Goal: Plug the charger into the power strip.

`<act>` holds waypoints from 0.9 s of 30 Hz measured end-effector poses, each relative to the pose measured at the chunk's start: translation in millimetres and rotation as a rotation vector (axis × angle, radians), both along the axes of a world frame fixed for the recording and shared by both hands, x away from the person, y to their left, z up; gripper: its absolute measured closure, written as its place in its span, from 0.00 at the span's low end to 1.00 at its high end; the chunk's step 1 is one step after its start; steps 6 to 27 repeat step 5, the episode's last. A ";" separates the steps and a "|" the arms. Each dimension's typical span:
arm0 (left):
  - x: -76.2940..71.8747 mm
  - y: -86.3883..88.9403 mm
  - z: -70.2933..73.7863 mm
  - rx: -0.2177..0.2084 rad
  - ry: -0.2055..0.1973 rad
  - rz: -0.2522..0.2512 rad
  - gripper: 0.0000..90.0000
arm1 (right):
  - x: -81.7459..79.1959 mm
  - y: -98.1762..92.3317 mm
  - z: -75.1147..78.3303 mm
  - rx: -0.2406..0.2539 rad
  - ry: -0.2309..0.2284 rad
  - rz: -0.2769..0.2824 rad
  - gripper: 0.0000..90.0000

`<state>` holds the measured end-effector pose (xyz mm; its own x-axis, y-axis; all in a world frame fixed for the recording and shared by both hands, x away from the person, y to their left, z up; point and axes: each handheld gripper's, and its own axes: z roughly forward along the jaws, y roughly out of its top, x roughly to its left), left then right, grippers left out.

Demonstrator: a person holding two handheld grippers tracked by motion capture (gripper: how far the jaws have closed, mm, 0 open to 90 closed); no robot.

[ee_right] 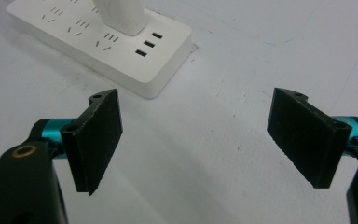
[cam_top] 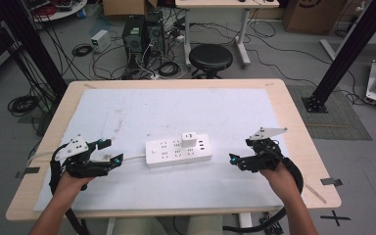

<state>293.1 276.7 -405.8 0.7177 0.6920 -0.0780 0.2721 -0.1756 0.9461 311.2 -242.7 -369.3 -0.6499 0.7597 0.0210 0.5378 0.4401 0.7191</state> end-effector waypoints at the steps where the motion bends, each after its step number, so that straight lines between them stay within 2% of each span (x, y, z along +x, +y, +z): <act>1: -0.7 0.2 0.0 -0.005 0.001 0.002 0.26 | -0.2 -0.3 -0.4 0.003 -0.001 0.001 0.20; 27: -2.4 2.1 -0.5 -0.004 -0.003 0.006 0.26 | -2.7 -1.3 -0.6 0.011 0.000 -0.005 0.20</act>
